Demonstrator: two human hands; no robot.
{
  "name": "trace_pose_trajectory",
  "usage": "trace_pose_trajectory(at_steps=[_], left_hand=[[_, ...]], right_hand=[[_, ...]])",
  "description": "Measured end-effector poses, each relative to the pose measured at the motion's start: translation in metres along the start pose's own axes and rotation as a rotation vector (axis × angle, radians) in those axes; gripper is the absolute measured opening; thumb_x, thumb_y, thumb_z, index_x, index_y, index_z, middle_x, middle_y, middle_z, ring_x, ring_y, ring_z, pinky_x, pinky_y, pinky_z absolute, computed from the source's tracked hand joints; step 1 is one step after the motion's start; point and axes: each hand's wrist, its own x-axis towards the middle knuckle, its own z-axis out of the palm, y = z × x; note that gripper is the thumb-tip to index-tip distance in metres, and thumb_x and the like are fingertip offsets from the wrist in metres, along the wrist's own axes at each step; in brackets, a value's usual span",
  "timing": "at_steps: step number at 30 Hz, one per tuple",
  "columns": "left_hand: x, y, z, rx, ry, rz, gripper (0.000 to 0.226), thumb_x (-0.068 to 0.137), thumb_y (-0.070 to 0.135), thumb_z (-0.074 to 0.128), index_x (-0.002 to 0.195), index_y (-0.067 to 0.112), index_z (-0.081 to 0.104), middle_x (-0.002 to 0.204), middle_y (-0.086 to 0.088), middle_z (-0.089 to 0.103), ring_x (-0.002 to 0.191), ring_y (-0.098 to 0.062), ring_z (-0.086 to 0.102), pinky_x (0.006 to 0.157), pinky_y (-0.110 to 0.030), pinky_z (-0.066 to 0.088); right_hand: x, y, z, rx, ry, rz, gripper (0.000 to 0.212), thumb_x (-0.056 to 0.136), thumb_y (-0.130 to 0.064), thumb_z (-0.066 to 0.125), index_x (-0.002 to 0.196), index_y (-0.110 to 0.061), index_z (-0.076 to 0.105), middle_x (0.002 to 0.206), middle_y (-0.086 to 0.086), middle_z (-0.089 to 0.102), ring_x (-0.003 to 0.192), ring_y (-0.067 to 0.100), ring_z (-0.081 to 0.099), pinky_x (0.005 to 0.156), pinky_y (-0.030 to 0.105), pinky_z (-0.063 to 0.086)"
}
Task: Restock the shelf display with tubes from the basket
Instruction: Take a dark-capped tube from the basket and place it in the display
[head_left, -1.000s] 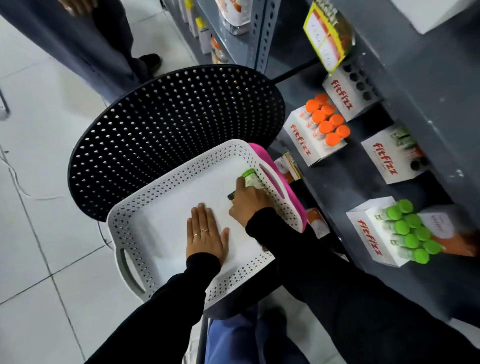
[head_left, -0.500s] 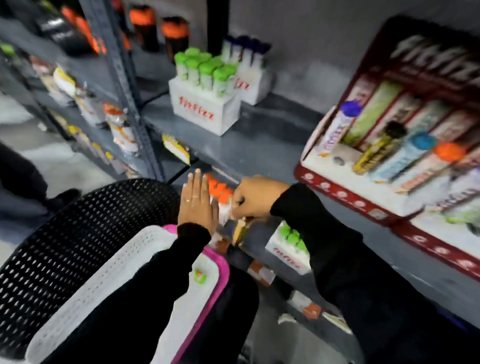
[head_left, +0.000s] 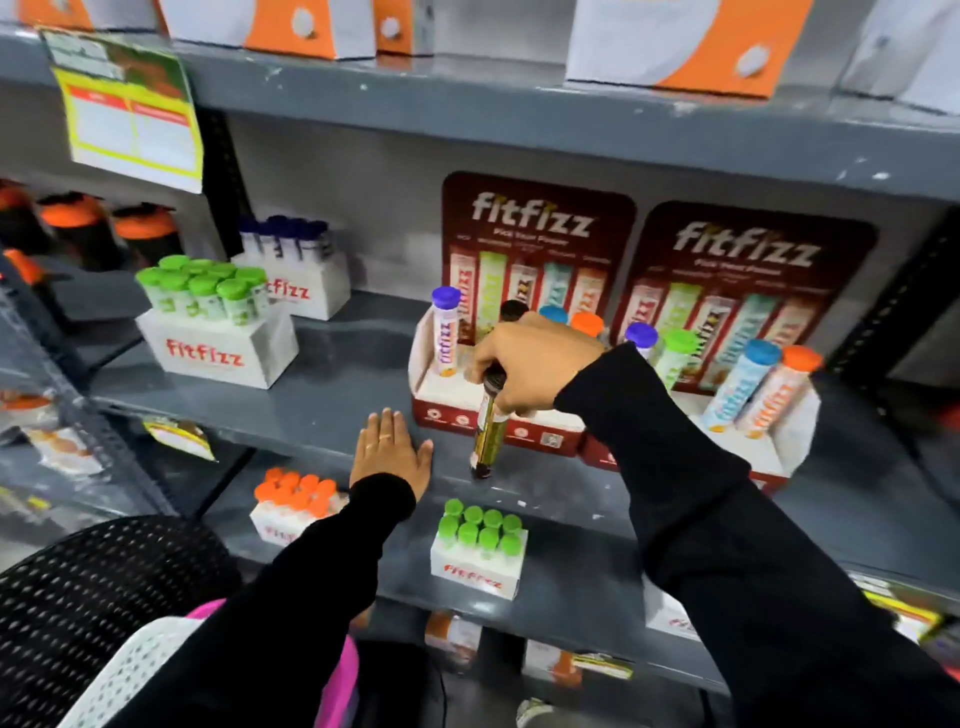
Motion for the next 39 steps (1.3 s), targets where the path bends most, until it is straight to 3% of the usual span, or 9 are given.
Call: trace_pose_trajectory(at_steps=[6,10,13,17,21,28,31,35,39], left_hand=[[-0.010,0.006,0.014,0.054,0.005,-0.006,0.061,0.098,0.036,0.031,0.143,-0.002,0.019,0.154,-0.019,0.015,0.142,-0.033,0.011,0.118,-0.042,0.007],[-0.010,0.005,0.016,0.073,-0.001,-0.012,0.060,0.098,0.037,0.029,0.144,0.000,0.017,0.155,-0.017,0.014,0.143,-0.031,0.010,0.118,-0.040,0.005],[-0.011,0.006,0.017,0.068,0.015,-0.019,0.059,0.098,0.036,0.030,0.143,0.000,0.018,0.154,-0.017,0.015,0.143,-0.031,0.011,0.119,-0.040,0.006],[-0.012,0.008,0.017,0.068,0.006,-0.029,0.059,0.098,0.036,0.027,0.144,0.001,0.016,0.155,-0.016,0.013,0.143,-0.030,0.009,0.119,-0.039,0.004],[-0.011,0.007,0.017,0.087,0.003,-0.027,0.059,0.098,0.038,0.022,0.145,0.002,0.015,0.156,-0.015,0.012,0.143,-0.029,0.008,0.119,-0.039,0.004],[-0.011,0.005,0.019,0.122,0.019,-0.024,0.095,0.069,0.052,-0.015,0.145,0.004,0.016,0.155,-0.014,0.014,0.143,-0.029,0.010,0.118,-0.039,0.005],[-0.011,0.006,0.018,0.120,0.010,-0.030,0.090,0.075,0.052,-0.012,0.145,0.003,0.016,0.155,-0.015,0.015,0.143,-0.029,0.010,0.118,-0.039,0.005],[-0.012,0.007,0.017,0.114,-0.009,-0.032,0.060,0.098,0.039,0.021,0.145,0.003,0.015,0.156,-0.015,0.012,0.144,-0.029,0.008,0.119,-0.039,0.004],[-0.013,0.008,0.018,0.111,-0.001,-0.029,0.058,0.098,0.038,0.022,0.145,0.004,0.015,0.156,-0.014,0.011,0.144,-0.028,0.007,0.119,-0.039,0.004]], right_hand=[[-0.016,0.022,0.001,0.092,0.040,0.038,0.014,0.084,-0.006,0.061,0.092,-0.002,0.072,0.106,0.013,0.072,0.098,0.029,0.065,0.067,0.032,0.053],[-0.023,0.034,0.000,0.105,0.061,0.068,0.028,0.085,-0.010,0.067,0.112,-0.012,0.068,0.111,0.004,0.070,0.103,0.020,0.062,0.070,0.024,0.042],[-0.028,0.042,0.000,0.121,0.033,0.070,0.032,0.083,-0.003,0.067,0.114,-0.012,0.068,0.113,0.006,0.069,0.091,0.016,0.056,0.057,0.023,0.041],[-0.029,0.047,-0.002,0.120,0.028,0.056,0.037,0.083,0.002,0.065,0.116,-0.016,0.069,0.123,0.000,0.065,0.090,0.006,0.046,0.073,0.021,0.040],[-0.016,0.050,-0.003,0.128,0.030,0.060,0.037,0.082,0.003,0.067,0.112,-0.018,0.070,0.119,0.001,0.067,0.104,0.018,0.061,0.080,0.028,0.049],[0.003,0.053,-0.002,0.198,0.014,0.054,0.016,0.080,-0.012,0.074,0.096,-0.013,0.074,0.105,0.002,0.071,0.102,0.021,0.063,0.067,0.022,0.048],[0.005,0.057,0.000,0.215,0.030,0.065,0.015,0.080,-0.011,0.075,0.095,-0.014,0.074,0.103,0.001,0.069,0.101,0.017,0.061,0.058,0.015,0.040],[-0.001,0.065,-0.005,0.209,0.085,0.110,0.028,0.076,-0.017,0.079,0.102,-0.016,0.071,0.112,0.005,0.066,0.098,0.019,0.059,0.071,0.027,0.048],[-0.016,0.080,-0.012,0.241,0.155,0.186,0.033,0.076,-0.021,0.079,0.108,-0.015,0.073,0.114,0.006,0.068,0.096,0.015,0.052,0.080,0.029,0.045]])
